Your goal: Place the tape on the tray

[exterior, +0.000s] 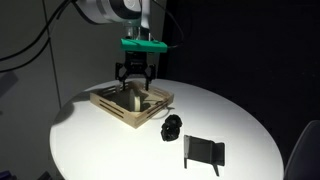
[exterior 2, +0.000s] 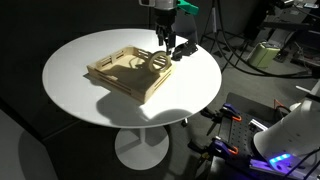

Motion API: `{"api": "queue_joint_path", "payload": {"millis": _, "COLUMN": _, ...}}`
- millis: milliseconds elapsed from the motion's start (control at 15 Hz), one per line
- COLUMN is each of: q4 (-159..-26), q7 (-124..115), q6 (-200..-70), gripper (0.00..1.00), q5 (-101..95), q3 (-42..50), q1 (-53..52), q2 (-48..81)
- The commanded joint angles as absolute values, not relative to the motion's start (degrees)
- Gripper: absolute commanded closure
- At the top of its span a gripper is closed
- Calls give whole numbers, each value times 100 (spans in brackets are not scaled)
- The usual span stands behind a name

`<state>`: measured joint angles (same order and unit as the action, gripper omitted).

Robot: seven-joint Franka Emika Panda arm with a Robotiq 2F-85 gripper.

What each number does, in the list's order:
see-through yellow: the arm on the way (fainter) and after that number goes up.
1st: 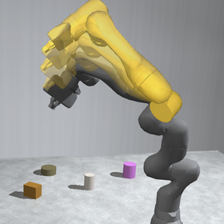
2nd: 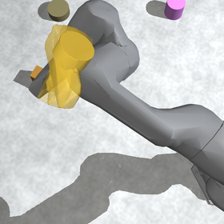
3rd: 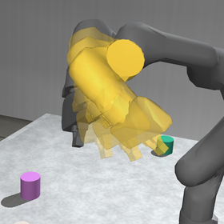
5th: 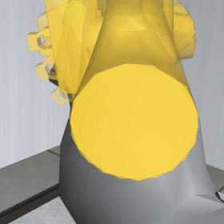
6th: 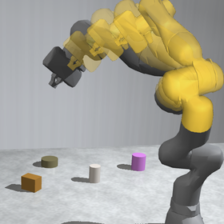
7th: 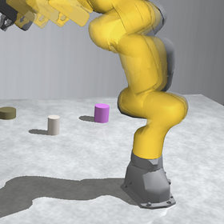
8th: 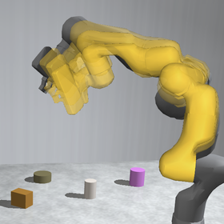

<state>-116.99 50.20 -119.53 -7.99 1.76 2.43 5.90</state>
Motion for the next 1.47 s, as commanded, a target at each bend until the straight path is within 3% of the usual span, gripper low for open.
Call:
{"api": "queue_joint_path", "payload": {"millis": 0, "q4": -11531, "q7": 5104, "q6": -11707, "gripper": 0, "q5": -757, "q3": 173, "q1": 310, "q2": 572}}
{"api": "queue_joint_path", "payload": {"millis": 1400, "q4": -12576, "q7": -150, "q6": -9972, "gripper": 0, "q5": -740, "q3": 392, "q1": 449, "q2": -1284}}
